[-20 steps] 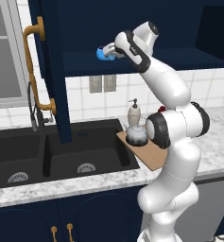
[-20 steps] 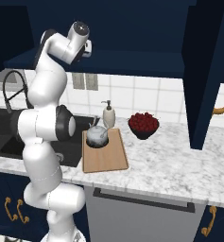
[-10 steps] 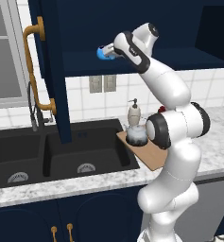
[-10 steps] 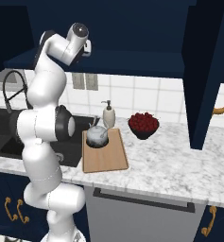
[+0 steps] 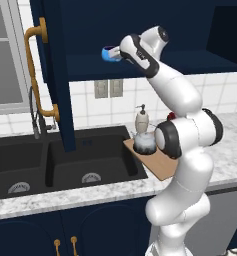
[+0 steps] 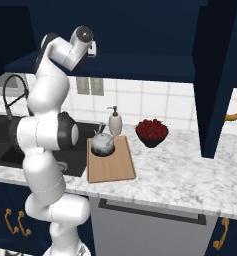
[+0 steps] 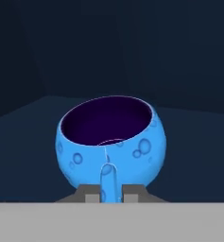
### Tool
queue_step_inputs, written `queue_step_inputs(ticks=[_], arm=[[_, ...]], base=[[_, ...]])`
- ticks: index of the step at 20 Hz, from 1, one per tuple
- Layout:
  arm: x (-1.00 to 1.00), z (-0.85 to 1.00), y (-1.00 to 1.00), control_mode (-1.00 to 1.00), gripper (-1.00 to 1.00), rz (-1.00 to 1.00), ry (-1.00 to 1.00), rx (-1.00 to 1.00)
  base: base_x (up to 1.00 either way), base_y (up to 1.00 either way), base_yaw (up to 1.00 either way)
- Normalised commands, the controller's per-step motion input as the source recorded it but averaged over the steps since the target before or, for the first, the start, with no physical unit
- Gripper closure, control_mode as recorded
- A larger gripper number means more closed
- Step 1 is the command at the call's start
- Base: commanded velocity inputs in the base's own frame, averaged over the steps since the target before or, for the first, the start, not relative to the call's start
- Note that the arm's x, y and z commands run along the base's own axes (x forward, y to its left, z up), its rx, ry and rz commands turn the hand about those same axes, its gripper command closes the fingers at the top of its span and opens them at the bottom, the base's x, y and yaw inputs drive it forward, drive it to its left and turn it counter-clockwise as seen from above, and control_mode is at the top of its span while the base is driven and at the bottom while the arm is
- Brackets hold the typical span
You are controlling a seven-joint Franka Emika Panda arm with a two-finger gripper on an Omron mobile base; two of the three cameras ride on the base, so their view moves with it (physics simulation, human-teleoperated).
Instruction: Pick the kettle from the counter and place it on the tray. Then pick the mug from the cabinet and place it on the tray. Then close the cabinet doors.
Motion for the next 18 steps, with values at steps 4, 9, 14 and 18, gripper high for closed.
queue_step_inputs(ticks=[4, 9, 14, 18], arm=[[-0.56, 0.0, -0.09, -1.0, 1.0, 0.0, -0.1, 0.0], [-0.83, 0.0, -0.17, -1.0, 1.0, 0.0, -0.04, 0.0], [-0.99, 0.0, -0.27, -1.0, 1.0, 0.0, -0.08, 0.0], [-0.96, 0.0, -0.34, -1.0, 1.0, 0.0, -0.04, 0.0]], base=[[0.0, 0.0, 0.0], [0.0, 0.0, 0.0], [0.0, 0.0, 0.0], [0.0, 0.0, 0.0]])
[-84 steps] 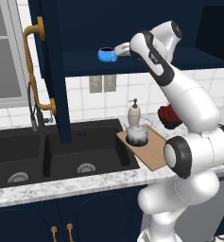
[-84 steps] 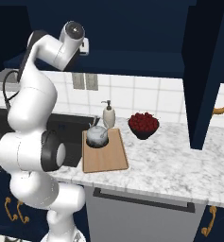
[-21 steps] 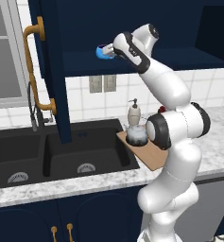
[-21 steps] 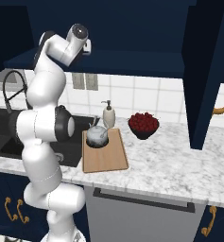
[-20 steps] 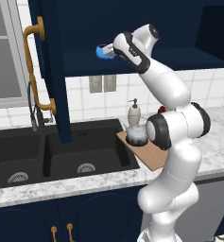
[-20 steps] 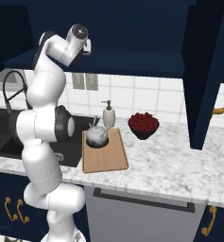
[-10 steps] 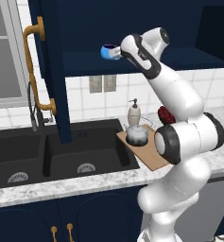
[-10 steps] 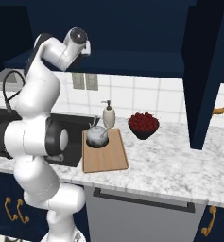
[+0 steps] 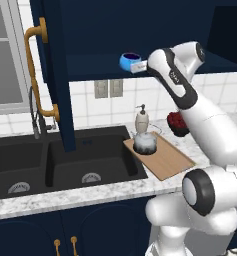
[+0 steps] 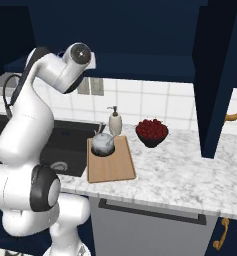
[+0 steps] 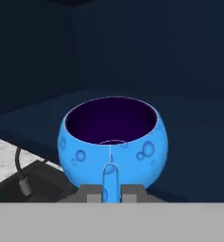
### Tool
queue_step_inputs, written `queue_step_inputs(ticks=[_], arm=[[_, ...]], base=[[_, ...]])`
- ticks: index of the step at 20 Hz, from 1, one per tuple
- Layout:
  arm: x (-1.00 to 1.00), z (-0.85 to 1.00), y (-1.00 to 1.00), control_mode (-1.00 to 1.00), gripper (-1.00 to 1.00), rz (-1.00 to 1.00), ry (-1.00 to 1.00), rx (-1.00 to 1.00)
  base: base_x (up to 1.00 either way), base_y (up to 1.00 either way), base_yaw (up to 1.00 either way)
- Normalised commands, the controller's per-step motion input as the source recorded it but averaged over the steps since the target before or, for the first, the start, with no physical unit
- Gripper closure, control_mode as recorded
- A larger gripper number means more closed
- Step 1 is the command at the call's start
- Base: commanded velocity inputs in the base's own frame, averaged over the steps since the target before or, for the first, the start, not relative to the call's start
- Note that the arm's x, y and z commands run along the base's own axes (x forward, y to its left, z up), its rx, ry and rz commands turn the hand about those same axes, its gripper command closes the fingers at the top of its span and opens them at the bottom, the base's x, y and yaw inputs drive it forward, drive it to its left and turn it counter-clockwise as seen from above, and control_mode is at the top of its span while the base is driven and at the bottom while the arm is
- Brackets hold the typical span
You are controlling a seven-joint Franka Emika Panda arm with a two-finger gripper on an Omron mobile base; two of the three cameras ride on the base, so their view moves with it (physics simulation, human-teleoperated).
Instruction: Pick the kettle from the counter and place it on the tray. Then pick the mug from the cabinet and place it on the tray. Then close the cabinet doors.
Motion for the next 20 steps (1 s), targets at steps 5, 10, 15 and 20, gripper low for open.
queue_step_inputs(ticks=[5, 10, 15, 20], arm=[[-0.8, -0.13, -0.38, -1.0, 1.0, 0.0, 0.08, -0.03], [-0.7, -0.26, -0.52, -1.0, 1.0, 0.02, 0.12, -0.01], [-0.65, -0.44, -0.65, -1.0, 1.0, 0.05, 0.0, -0.01], [-0.14, -0.89, -0.53, -1.0, 1.0, 0.06, 0.03, -0.01]], base=[[0.0, 0.0, 0.0], [0.0, 0.0, 0.0], [0.0, 0.0, 0.0], [0.0, 0.0, 0.0]])
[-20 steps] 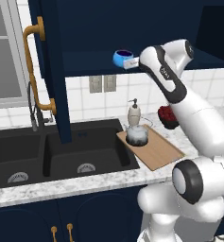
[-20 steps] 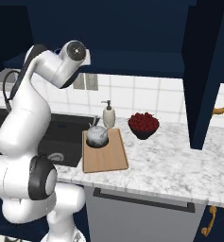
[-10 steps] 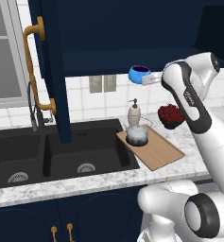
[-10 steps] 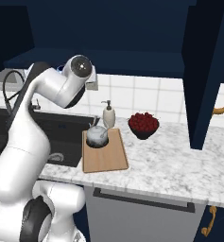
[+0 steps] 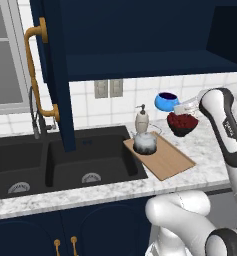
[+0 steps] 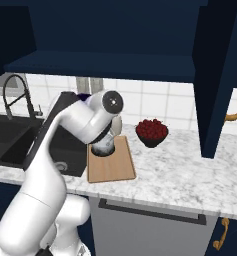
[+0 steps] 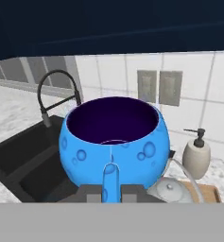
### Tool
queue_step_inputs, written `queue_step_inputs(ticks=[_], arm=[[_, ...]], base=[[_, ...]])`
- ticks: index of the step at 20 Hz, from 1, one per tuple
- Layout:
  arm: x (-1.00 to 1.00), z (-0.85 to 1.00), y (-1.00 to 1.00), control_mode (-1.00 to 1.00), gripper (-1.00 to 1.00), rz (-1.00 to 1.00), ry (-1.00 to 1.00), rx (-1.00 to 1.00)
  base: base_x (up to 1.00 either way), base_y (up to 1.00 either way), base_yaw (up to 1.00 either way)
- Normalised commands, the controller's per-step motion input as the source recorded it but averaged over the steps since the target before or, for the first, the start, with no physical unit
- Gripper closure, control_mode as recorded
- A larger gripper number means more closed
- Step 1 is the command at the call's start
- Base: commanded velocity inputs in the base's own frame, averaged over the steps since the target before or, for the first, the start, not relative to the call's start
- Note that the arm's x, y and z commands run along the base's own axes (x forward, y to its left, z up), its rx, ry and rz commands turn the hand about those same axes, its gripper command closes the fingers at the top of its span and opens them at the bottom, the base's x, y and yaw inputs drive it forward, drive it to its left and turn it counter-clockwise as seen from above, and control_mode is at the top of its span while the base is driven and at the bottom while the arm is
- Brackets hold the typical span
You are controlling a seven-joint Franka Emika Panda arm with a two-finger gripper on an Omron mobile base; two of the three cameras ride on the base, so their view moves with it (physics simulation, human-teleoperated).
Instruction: Pick the kettle from the counter and place it on the tray. Then pick the mug from the cabinet and place it on the tray. Then close the cabinet doors.
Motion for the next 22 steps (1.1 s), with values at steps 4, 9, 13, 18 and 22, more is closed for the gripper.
queue_step_inputs(ticks=[4, 9, 13, 18, 22], arm=[[0.08, -0.99, -0.19, -1.0, 1.0, 0.08, 0.08, -0.04], [0.02, -0.89, -0.26, -1.0, 1.0, 0.17, 0.01, -0.06], [0.04, -0.69, -0.34, -1.0, 1.0, 0.17, -0.03, -0.12], [0.32, -0.63, -0.28, -1.0, 1.0, 0.11, 0.19, -0.09], [0.4, -0.67, -0.2, -1.0, 1.0, 0.12, 0.36, -0.1]], base=[[0.0, 0.0, 0.0], [0.0, 0.0, 0.0], [0.0, 0.0, 0.0], [0.0, 0.0, 0.0], [0.0, 0.0, 0.0]])
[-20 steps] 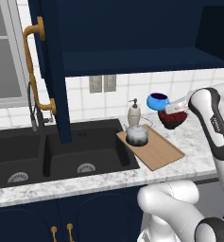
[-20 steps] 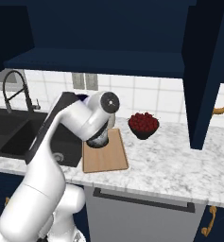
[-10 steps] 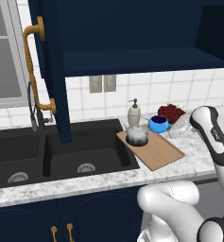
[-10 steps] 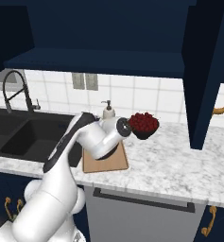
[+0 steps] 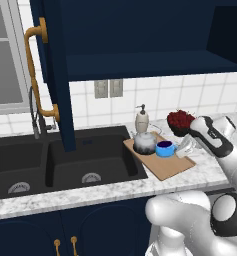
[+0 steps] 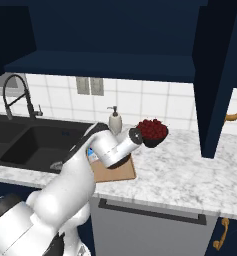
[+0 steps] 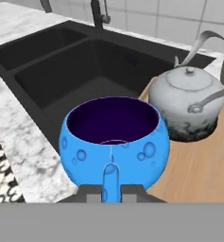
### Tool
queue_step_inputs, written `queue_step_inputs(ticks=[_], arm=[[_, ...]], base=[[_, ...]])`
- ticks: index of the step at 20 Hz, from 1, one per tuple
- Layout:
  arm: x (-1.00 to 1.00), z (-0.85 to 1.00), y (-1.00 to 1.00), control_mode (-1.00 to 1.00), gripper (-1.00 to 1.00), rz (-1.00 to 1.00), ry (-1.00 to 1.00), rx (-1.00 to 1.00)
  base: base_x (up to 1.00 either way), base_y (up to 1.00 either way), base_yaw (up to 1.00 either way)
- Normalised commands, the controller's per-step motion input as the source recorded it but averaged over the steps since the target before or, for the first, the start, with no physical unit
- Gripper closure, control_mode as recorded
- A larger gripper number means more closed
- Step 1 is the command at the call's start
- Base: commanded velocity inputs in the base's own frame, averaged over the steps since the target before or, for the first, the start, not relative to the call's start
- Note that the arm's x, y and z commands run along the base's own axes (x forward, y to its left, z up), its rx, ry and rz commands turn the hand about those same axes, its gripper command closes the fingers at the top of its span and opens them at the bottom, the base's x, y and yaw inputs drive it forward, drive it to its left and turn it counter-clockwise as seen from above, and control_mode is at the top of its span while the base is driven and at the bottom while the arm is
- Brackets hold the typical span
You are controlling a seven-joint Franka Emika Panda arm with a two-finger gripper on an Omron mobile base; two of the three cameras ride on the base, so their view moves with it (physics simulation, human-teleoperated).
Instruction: Pick the kettle from the counter and place it on the tray. Then pick the mug from the cabinet and place it on the tray. Then close the cabinet doors.
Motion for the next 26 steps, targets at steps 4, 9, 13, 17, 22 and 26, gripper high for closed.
queue_step_inputs(ticks=[4, 9, 13, 17, 22, 26], arm=[[0.28, -0.57, -0.23, -1.0, 1.0, 0.16, 0.13, -0.03], [0.16, -0.42, -0.2, -1.0, 1.0, 0.14, -0.01, 0.0], [0.12, -0.36, -0.16, -1.0, 1.0, 0.1, -0.07, 0.0], [0.08, -0.36, -0.1, -1.0, 1.0, 0.08, -0.09, 0.0], [0.01, -0.3, 0.0, -1.0, 1.0, 0.03, -0.07, -0.01], [0.1, -0.21, 0.0, -1.0, 1.0, 0.0, -0.01, 0.0]], base=[[0.0, 0.0, 0.0], [0.0, 0.0, 0.0], [0.0, 0.0, 0.0], [0.0, 0.0, 0.0], [0.0, 0.0, 0.0], [0.0, 0.0, 0.0]])
